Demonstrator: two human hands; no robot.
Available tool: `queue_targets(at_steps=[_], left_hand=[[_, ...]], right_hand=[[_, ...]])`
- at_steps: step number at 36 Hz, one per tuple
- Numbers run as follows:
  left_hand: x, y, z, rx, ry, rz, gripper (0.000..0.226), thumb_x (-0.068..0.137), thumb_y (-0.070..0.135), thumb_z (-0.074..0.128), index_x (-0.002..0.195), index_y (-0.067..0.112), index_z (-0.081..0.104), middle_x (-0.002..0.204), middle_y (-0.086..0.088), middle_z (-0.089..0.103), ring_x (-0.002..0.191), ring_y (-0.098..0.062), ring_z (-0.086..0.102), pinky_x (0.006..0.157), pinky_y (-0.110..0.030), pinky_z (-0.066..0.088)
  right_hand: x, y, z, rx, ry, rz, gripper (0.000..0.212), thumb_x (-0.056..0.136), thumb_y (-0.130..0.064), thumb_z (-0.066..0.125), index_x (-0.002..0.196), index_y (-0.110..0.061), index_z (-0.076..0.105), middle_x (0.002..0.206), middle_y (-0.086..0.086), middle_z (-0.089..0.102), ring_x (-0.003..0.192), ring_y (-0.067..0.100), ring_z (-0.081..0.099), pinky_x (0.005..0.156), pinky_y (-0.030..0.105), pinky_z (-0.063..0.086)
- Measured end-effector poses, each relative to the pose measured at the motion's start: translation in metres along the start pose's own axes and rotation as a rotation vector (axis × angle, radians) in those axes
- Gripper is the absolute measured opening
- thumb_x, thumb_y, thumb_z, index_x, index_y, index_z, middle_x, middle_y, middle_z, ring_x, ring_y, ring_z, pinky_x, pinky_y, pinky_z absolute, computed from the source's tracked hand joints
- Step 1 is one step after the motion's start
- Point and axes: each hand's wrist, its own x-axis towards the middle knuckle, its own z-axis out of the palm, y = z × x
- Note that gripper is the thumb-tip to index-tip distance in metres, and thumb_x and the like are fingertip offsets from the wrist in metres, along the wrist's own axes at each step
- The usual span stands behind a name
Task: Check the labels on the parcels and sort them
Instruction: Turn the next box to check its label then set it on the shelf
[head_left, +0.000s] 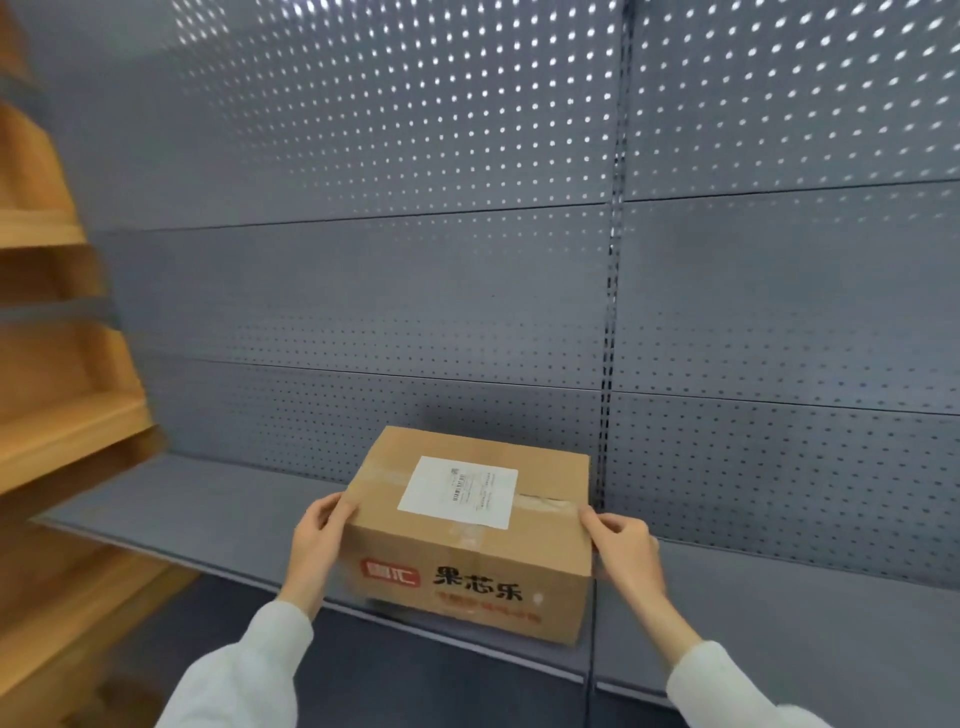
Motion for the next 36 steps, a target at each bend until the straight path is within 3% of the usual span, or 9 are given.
queue_targets(at_steps=[7, 16, 25, 30, 33, 36], left_hand=[[0.066, -0.010, -0.055, -0.010, 0.053, -0.030, 0.031, 0.100, 0.031, 0.063, 0.125, 0.014, 0.054, 0.120, -0.003, 0.060, 0.117, -0.021, 0.052, 0.097, -0.036, 0.037], [0.154, -0.025, -0.126, 0.020, 0.125, -0.026, 0.022, 0.101, 0.020, 0.063, 0.117, 0.005, 0.061, 0.105, -0.001, 0.061, 0.111, -0.022, 0.052, 0.092, -0.036, 0.039], [0.221, -0.057, -0.190, 0.032, 0.191, -0.088, 0.034, 0.100, 0.032, 0.064, 0.128, 0.012, 0.063, 0.128, -0.007, 0.060, 0.118, -0.024, 0.051, 0.099, -0.040, 0.041], [0.242, -0.071, -0.206, 0.027, 0.184, -0.112, 0.036, 0.096, 0.035, 0.070, 0.120, 0.009, 0.064, 0.126, -0.012, 0.065, 0.119, -0.031, 0.057, 0.096, -0.043, 0.048], [0.249, -0.072, -0.209, 0.014, 0.197, -0.106, 0.048, 0.093, 0.035, 0.073, 0.130, 0.008, 0.058, 0.130, -0.013, 0.064, 0.120, -0.032, 0.058, 0.094, -0.043, 0.049], [0.253, -0.069, -0.210, -0.024, 0.215, -0.092, 0.060, 0.095, 0.035, 0.072, 0.148, 0.020, 0.047, 0.145, -0.007, 0.053, 0.131, -0.030, 0.051, 0.102, -0.045, 0.046]], right_hand=[[0.025, -0.026, 0.088, 0.039, -0.062, 0.006, 0.025, 0.094, -0.046, 0.066, 0.097, -0.024, 0.077, 0.090, -0.011, 0.076, 0.085, 0.010, 0.070, 0.069, 0.043, 0.064], [0.050, -0.059, 0.199, 0.063, -0.130, 0.025, 0.034, 0.095, -0.038, 0.067, 0.119, -0.015, 0.074, 0.099, -0.006, 0.075, 0.092, 0.011, 0.068, 0.060, 0.032, 0.063], [0.060, -0.077, 0.298, 0.085, -0.217, 0.056, 0.046, 0.091, -0.040, 0.071, 0.129, -0.013, 0.070, 0.101, -0.009, 0.073, 0.094, 0.009, 0.069, 0.064, 0.039, 0.065], [0.063, -0.086, 0.328, 0.098, -0.227, 0.058, 0.051, 0.091, -0.039, 0.071, 0.135, -0.013, 0.065, 0.089, -0.020, 0.064, 0.083, 0.003, 0.062, 0.067, 0.042, 0.065], [0.067, -0.090, 0.339, 0.088, -0.223, 0.053, 0.058, 0.089, -0.045, 0.072, 0.137, -0.013, 0.063, 0.100, -0.013, 0.066, 0.086, 0.002, 0.062, 0.064, 0.040, 0.065], [0.069, -0.093, 0.349, 0.081, -0.236, 0.045, 0.056, 0.089, -0.045, 0.072, 0.135, -0.013, 0.065, 0.099, -0.014, 0.065, 0.086, 0.002, 0.063, 0.063, 0.040, 0.065]])
